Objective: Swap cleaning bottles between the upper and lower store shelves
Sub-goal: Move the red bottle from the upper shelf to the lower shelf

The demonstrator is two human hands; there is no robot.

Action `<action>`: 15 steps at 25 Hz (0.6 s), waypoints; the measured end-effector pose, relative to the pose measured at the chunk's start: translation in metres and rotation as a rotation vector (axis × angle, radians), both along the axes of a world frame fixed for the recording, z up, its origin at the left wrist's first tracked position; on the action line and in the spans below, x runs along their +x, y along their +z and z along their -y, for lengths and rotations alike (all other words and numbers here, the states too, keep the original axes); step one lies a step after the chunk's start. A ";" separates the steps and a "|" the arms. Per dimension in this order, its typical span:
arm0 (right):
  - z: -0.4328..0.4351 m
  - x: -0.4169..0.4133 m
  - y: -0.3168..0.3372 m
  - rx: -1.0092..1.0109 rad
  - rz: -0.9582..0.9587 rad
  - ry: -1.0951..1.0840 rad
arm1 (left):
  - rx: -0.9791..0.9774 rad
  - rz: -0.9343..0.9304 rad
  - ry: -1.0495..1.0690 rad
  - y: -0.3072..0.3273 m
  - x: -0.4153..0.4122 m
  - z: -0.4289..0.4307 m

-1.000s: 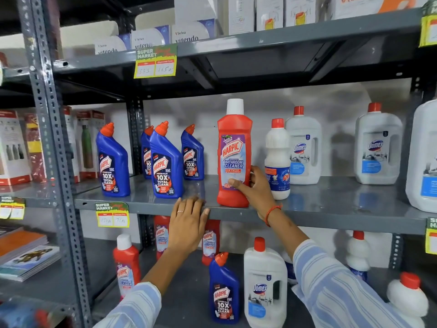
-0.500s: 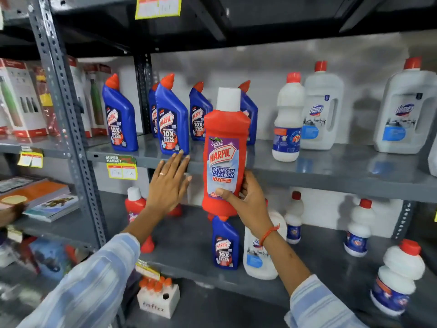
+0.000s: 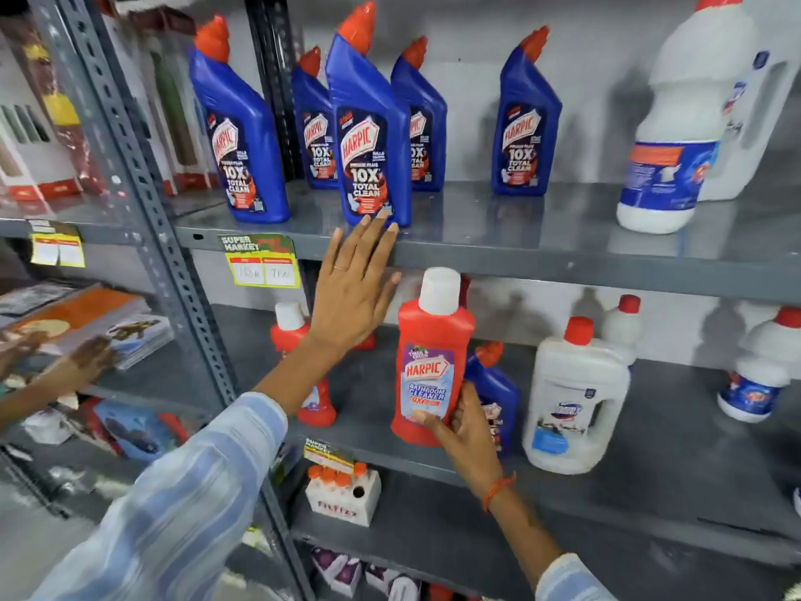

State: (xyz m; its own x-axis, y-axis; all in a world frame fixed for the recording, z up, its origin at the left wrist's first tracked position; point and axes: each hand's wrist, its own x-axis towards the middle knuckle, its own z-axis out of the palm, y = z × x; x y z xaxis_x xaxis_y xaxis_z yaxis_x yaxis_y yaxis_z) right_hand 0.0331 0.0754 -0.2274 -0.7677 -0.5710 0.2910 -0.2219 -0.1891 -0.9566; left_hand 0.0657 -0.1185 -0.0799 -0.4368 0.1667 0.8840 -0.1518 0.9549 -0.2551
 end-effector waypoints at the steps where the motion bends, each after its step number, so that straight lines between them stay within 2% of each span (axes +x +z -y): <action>1: 0.010 -0.002 -0.009 0.033 0.010 -0.008 | 0.011 -0.022 -0.005 -0.004 -0.004 0.001; 4: 0.033 -0.017 -0.033 0.072 0.081 -0.011 | 0.035 -0.106 -0.023 -0.005 -0.017 0.001; 7: 0.034 -0.030 -0.045 0.174 0.100 -0.040 | -0.030 -0.155 -0.037 -0.002 -0.020 -0.009; 9: 0.065 -0.032 -0.069 0.185 0.149 -0.117 | 0.026 -0.162 -0.092 -0.015 -0.033 0.019; 15: 0.070 -0.050 -0.066 0.234 0.176 -0.108 | -0.009 -0.220 -0.112 -0.015 -0.032 0.015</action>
State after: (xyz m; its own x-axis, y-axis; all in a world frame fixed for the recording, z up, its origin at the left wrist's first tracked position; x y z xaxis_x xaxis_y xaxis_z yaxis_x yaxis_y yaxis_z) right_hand -0.0167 0.0058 -0.2929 -0.8545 -0.5190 0.0188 -0.0559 0.0560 -0.9969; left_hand 0.0334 -0.1339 -0.0948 -0.2125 0.2116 0.9540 -0.0984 0.9667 -0.2364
